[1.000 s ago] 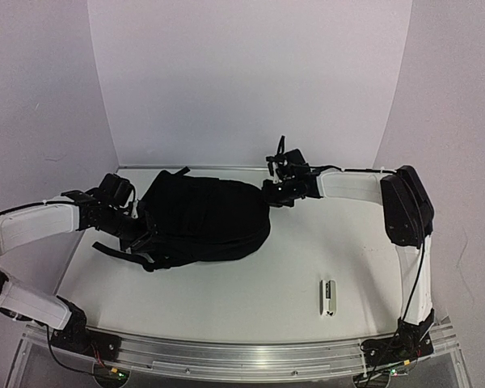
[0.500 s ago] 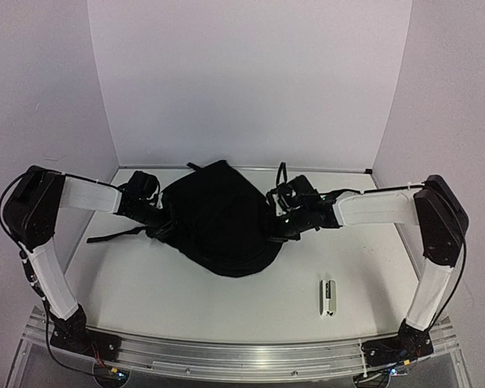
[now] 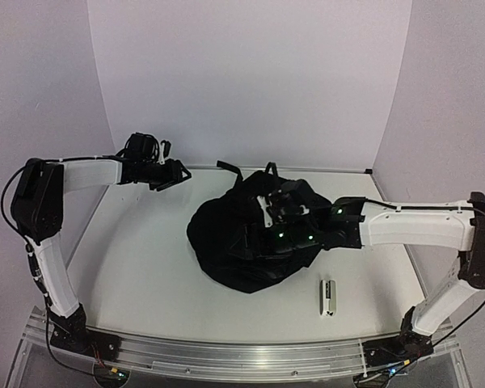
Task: Pack the student bag
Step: Adjust the student bag at the center of the board.
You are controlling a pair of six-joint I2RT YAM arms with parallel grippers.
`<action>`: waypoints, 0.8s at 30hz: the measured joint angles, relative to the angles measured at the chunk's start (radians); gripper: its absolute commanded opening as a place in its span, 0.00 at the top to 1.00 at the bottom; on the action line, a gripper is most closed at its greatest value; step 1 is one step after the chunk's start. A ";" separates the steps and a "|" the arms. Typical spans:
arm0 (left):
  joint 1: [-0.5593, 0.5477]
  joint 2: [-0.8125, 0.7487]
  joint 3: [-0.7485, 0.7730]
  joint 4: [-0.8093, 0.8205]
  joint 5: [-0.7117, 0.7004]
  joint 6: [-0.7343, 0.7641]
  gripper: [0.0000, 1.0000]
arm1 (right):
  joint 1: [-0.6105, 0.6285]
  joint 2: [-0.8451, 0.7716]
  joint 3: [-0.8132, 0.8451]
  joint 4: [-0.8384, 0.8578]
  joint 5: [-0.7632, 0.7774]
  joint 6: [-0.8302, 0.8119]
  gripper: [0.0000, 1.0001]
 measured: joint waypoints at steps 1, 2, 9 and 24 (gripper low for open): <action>0.000 -0.034 -0.030 -0.011 -0.007 0.005 0.30 | -0.007 -0.013 0.011 -0.015 0.025 -0.003 0.17; 0.000 -0.075 -0.069 -0.022 -0.009 0.004 0.28 | -0.015 -0.017 0.024 -0.031 0.054 -0.007 0.17; -0.020 -0.334 -0.372 -0.015 0.068 -0.127 0.20 | -0.174 -0.018 0.046 -0.153 0.226 -0.045 0.02; -0.243 -0.400 -0.635 0.131 0.135 -0.444 0.29 | -0.584 0.116 0.059 -0.141 0.345 -0.200 0.12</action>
